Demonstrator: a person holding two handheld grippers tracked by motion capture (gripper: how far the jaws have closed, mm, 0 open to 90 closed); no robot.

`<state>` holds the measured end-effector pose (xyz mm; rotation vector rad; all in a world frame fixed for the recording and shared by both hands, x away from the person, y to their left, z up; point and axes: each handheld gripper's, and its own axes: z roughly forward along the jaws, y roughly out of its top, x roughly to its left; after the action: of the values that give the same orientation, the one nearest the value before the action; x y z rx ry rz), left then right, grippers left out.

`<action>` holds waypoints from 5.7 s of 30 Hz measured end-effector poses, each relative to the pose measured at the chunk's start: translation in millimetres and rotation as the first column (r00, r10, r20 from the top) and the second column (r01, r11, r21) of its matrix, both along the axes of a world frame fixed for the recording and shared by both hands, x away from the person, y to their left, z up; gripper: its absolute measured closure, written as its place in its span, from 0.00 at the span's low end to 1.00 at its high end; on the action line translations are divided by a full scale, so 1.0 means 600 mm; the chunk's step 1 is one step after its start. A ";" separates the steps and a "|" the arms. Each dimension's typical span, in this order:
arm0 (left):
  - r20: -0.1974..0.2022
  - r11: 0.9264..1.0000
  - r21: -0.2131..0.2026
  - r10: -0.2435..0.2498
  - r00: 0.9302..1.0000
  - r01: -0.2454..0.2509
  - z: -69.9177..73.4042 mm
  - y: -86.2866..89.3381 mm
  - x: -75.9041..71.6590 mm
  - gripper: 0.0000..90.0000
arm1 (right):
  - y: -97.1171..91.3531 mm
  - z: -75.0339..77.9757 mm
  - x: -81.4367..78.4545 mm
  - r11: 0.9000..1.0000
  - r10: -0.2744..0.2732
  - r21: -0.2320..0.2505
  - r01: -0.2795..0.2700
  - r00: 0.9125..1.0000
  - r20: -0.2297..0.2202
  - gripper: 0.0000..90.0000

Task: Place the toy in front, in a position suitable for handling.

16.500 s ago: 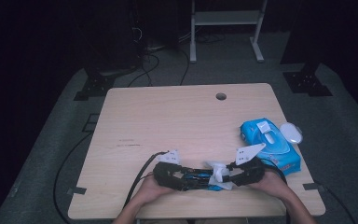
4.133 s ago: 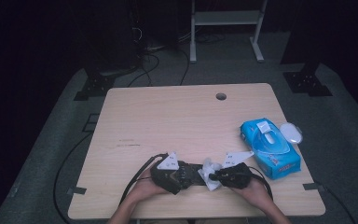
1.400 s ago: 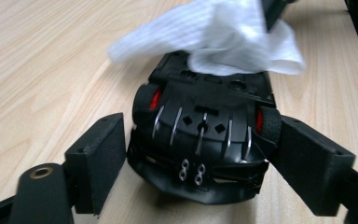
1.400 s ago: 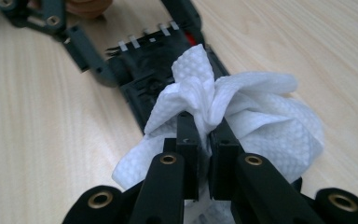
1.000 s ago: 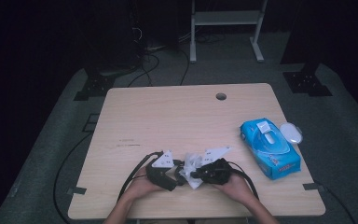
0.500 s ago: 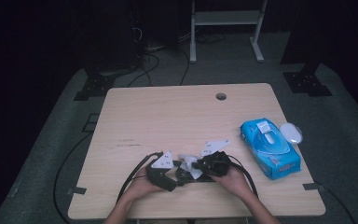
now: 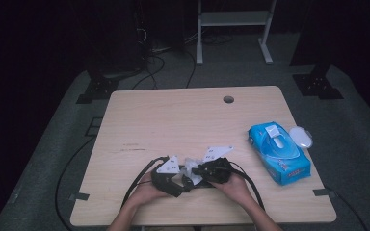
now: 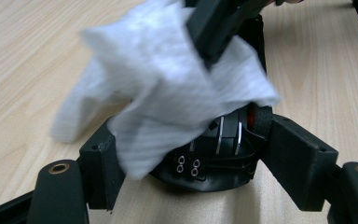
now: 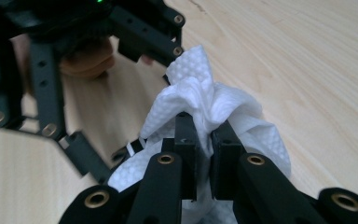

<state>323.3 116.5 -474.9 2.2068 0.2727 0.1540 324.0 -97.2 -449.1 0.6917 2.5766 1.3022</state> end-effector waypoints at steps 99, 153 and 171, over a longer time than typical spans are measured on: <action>-0.084 0.998 -0.052 0.041 0.996 -0.046 0.001 -0.006 0.007 0.31 | -0.143 -0.009 -0.026 0.997 -0.082 -0.005 0.082 0.995 -0.056 0.94; -0.105 0.992 -0.075 0.090 0.990 -0.098 0.007 -0.017 0.011 0.24 | -0.137 -0.013 -0.019 0.994 -0.108 -0.022 0.108 0.993 -0.038 0.93; -0.147 0.991 -0.059 0.112 0.983 -0.121 0.004 -0.013 0.019 0.29 | -0.137 0.004 -0.002 0.992 -0.128 0.005 0.128 0.990 -0.061 0.93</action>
<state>334.5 108.6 -472.5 2.1379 0.4805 0.0494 322.8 -179.2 -446.7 0.8960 2.5268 1.2727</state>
